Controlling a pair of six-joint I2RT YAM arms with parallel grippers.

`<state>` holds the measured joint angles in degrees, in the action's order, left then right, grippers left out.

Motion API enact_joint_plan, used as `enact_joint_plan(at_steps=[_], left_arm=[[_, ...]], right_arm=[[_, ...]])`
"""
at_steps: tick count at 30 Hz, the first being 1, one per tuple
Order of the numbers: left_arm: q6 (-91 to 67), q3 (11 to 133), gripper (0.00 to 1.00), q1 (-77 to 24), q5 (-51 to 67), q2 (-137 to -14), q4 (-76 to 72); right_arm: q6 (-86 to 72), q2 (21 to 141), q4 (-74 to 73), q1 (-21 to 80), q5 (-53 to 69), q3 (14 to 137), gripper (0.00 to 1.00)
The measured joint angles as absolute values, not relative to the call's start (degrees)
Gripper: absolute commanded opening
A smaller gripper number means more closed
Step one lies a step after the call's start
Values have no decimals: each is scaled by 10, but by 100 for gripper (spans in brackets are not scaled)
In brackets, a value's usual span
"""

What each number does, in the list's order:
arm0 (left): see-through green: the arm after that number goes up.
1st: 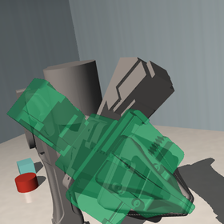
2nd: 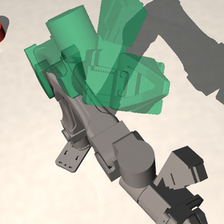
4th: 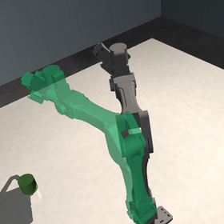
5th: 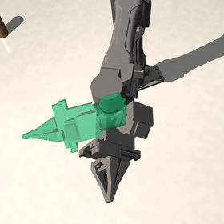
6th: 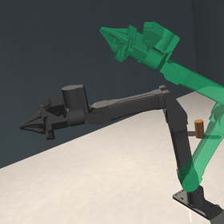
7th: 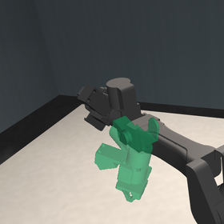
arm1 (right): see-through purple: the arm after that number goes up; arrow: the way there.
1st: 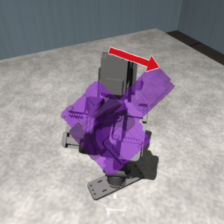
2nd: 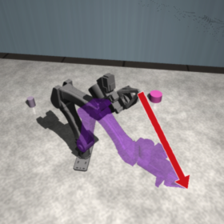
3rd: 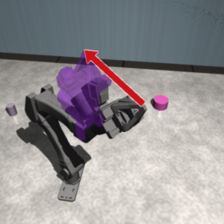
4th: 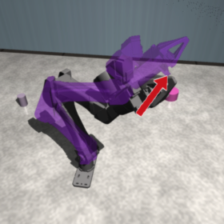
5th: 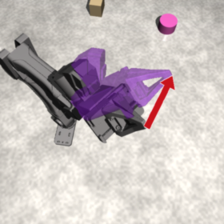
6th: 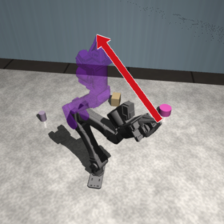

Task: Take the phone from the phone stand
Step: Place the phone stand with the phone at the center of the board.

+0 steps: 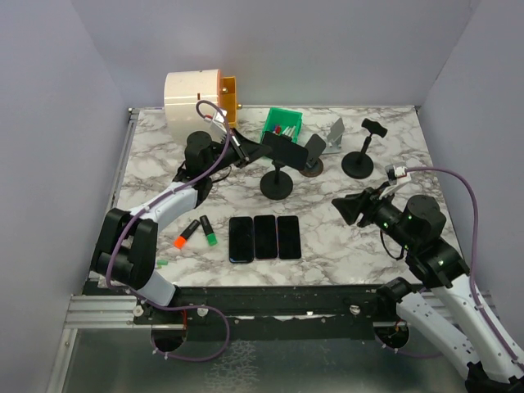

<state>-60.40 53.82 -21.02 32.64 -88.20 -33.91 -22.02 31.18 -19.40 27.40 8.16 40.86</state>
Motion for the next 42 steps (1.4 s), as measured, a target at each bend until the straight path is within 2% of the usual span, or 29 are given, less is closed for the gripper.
enact_joint_plan(at_steps=[12, 17, 21, 26, 33, 42], left_arm=[[-630, 524, 1, -210, 338, -875, -347], [-629, 519, 25, -211, 341, -875, -353], [-632, 519, 36, -211, 341, -869, -372], [-632, 518, 54, -211, 341, -857, -379], [-627, 503, 64, -211, 338, -827, -384], [-592, 429, 69, -211, 277, -721, -375]], right_arm=[[-225, 325, -189, 274, 82, 409, 52], [-225, 328, -189, 274, 82, 409, 52], [-227, 335, -187, 274, 82, 409, 52], [-232, 342, -178, 274, 83, 409, 54], [-260, 369, -143, 274, 85, 409, 74], [-346, 459, -72, 274, 72, 405, 78]])
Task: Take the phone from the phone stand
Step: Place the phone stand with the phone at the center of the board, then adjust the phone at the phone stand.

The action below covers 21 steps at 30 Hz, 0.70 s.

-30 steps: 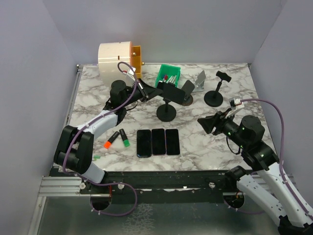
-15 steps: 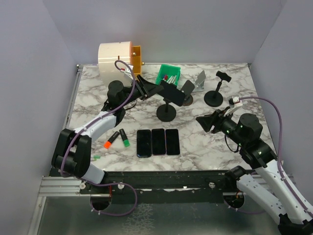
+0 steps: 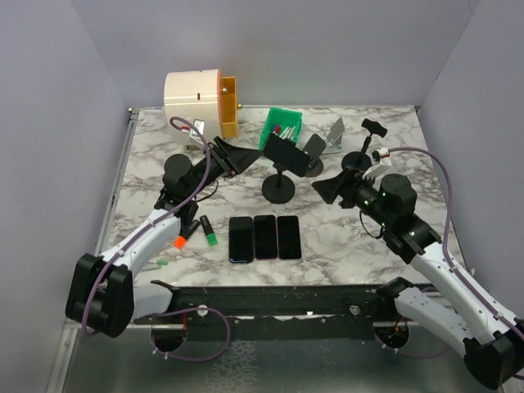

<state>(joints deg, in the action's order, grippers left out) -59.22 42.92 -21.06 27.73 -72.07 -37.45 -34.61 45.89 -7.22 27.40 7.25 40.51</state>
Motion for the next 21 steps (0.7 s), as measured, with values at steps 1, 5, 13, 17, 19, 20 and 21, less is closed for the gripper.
enact_joint_plan(at_steps=[1, 5, 13, 17, 19, 20, 21], left_arm=[[-588, 420, 69, -211, 271, -709, -375], [-570, 390, 69, -211, 237, -674, -376], [-547, 373, 69, -227, 209, -671, -372], [-524, 374, 64, -252, 201, -674, -372], [-514, 378, 61, -262, 198, -680, -372], [-510, 380, 60, -265, 198, -684, -373], [-507, 382, 58, -268, 197, -688, -373]], right_arm=[[-357, 464, -55, 274, 69, 401, 78], [-407, 489, 20, 274, 54, 379, 77], [-474, 586, 123, 272, 30, 364, 77], [-498, 615, 168, 263, 25, 361, 76], [-513, 634, 192, 256, 26, 361, 74], [-521, 643, 202, 252, 26, 360, 74], [-528, 651, 212, 248, 26, 357, 73]])
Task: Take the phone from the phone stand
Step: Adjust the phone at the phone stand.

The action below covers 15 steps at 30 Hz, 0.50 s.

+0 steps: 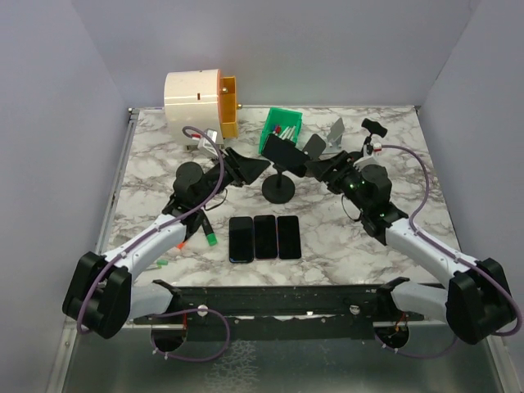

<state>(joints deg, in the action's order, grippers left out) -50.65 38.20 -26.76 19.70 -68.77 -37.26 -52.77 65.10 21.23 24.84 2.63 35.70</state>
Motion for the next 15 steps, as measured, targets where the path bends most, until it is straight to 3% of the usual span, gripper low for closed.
enact_joint_plan(at_steps=[8, 15], left_arm=[[-495, 400, 40, -270, 181, -726, -373], [-494, 424, 33, -270, 172, -754, -373]], right_arm=[[-571, 695, 279, 235, 48, 327, 61], [-599, 737, 347, 232, 91, 327, 56]])
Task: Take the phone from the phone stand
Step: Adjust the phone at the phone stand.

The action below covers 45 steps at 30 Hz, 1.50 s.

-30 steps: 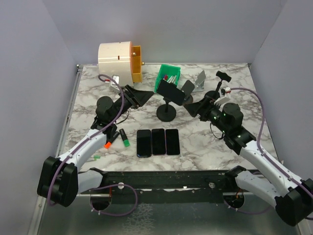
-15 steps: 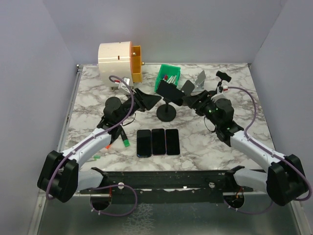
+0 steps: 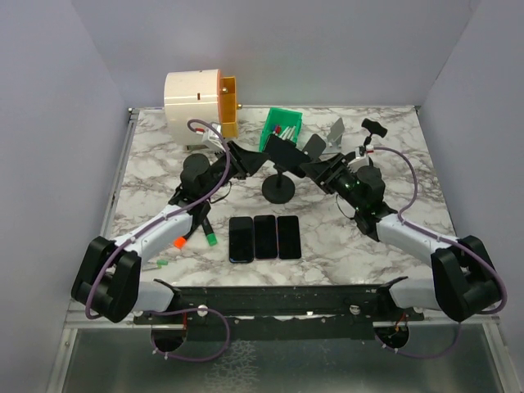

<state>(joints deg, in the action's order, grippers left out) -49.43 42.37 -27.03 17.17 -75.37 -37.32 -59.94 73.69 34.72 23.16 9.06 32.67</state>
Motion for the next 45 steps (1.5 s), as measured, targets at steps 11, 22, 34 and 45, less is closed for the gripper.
enact_joint_plan(at_steps=[11, 22, 34, 45], left_arm=[[-492, 440, 16, -270, 153, -787, -376], [-496, 466, 4, -270, 145, -810, -372], [-499, 488, 4, -268, 141, -826, -368], [-504, 525, 4, -267, 141, -859, -368]], right_arm=[[-630, 781, 422, 231, 134, 322, 35], [-639, 794, 442, 226, 148, 318, 24], [-643, 810, 469, 221, 171, 312, 21], [-640, 810, 467, 220, 194, 310, 20]])
